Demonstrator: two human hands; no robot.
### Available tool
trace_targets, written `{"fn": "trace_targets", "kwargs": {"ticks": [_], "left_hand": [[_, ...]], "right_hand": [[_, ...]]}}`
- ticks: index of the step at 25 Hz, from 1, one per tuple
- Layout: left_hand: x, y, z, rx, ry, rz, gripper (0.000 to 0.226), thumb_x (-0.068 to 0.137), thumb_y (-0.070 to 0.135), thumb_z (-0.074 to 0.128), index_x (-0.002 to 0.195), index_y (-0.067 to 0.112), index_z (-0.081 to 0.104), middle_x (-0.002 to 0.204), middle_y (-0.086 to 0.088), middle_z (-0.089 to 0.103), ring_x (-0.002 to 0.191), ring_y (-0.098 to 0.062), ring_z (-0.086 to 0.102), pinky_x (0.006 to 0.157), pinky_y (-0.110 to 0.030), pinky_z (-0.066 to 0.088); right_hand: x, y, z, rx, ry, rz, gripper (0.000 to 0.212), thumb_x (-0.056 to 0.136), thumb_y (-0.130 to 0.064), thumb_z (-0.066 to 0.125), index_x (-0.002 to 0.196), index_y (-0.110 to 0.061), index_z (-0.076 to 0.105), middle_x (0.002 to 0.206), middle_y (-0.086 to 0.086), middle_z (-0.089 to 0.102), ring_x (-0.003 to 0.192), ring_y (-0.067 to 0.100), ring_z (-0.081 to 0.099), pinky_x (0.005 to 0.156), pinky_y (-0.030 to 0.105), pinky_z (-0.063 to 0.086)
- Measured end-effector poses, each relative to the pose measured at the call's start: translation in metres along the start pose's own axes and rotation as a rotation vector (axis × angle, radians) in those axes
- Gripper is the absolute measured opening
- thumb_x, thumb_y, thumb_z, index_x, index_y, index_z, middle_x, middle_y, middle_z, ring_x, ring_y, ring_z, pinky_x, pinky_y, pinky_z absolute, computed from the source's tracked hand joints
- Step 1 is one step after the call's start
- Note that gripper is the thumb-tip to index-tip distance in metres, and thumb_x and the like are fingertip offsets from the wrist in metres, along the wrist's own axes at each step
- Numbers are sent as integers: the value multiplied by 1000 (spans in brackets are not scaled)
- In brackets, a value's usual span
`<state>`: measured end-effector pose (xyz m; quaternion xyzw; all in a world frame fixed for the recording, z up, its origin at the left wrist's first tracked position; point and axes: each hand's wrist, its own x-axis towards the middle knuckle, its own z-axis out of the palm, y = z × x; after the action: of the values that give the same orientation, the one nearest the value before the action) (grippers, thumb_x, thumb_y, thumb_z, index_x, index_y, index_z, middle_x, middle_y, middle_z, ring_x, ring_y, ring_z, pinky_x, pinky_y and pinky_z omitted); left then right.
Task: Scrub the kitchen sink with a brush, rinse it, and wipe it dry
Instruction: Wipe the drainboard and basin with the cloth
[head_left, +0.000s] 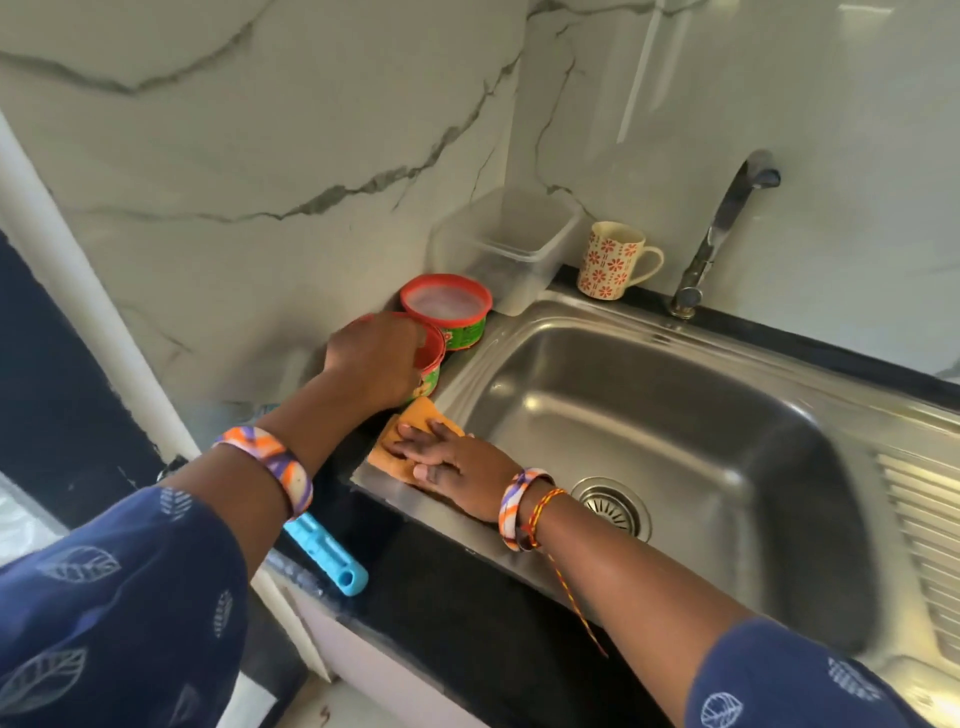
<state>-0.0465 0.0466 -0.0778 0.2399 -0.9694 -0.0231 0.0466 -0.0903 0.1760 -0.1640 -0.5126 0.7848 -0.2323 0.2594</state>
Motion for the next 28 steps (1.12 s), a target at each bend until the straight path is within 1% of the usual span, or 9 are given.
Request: {"fn": "trace_targets", "kwargs": {"ticks": [4,6,10,14,15,17,21,25,28], "left_hand": [[17,0,4,49,-67,55,41,84,19,63,124,18,58,115,-7,62,105,-27,60,74,-34,48],[23,1,2,63,-105,96,38,82,17,64,121,15,60,113,-8,62,101,-27,61,68,-31,45],[31,-1,-1,59,-183,129,36,82,14,65,117,10,58,113,-9,60,101,-27,60,72,-31,45],[33,2,-3,97,-195,151,31,82,11,63,112,8,58,109,-11,60,101,-29,60,77,-33,48],[33,2,-3,104,-201,157,30,82,11,64,111,7,58,109,-11,60,101,-29,60,78,-34,48],[34,3,-5,105,-212,166,29,81,11,64,110,7,59,108,-12,60,100,-30,60,77,-33,48],[34,5,-7,106,-248,158,25,82,10,63,106,7,59,102,-11,60,87,-26,57,71,-31,45],[37,12,-14,145,-355,125,38,81,15,69,117,7,59,110,-9,61,101,-25,61,72,-28,44],[44,17,-23,247,-435,110,46,80,28,72,119,11,56,98,-5,57,104,-25,60,76,-31,45]], "right_hand": [[7,8,-3,31,46,2,45,99,-8,37,141,-24,42,155,-11,23,147,13,2,120,43,2],[9,13,-8,56,65,-7,43,99,-7,39,139,-21,45,153,-9,27,146,13,5,118,31,4],[13,25,-12,109,111,-17,41,97,-4,41,135,-17,50,150,-7,35,143,6,13,112,15,9],[18,34,-13,184,173,-7,46,92,8,39,132,-11,53,147,-3,40,135,-1,24,116,18,21],[20,37,-13,190,185,-7,48,91,11,37,131,-10,54,146,-3,41,133,-3,26,114,14,24],[22,42,-14,217,195,-7,50,89,15,36,129,-6,55,144,-2,43,128,-9,28,108,2,22],[27,55,-21,203,185,-22,51,88,19,34,128,-4,56,135,-15,38,124,-14,27,101,-7,19],[32,73,-30,273,157,-27,45,91,19,33,128,2,53,135,-14,34,123,-13,28,98,-6,24],[45,91,-40,293,208,-9,43,92,17,36,129,-1,51,135,-13,40,129,-3,35,109,13,32]]}}
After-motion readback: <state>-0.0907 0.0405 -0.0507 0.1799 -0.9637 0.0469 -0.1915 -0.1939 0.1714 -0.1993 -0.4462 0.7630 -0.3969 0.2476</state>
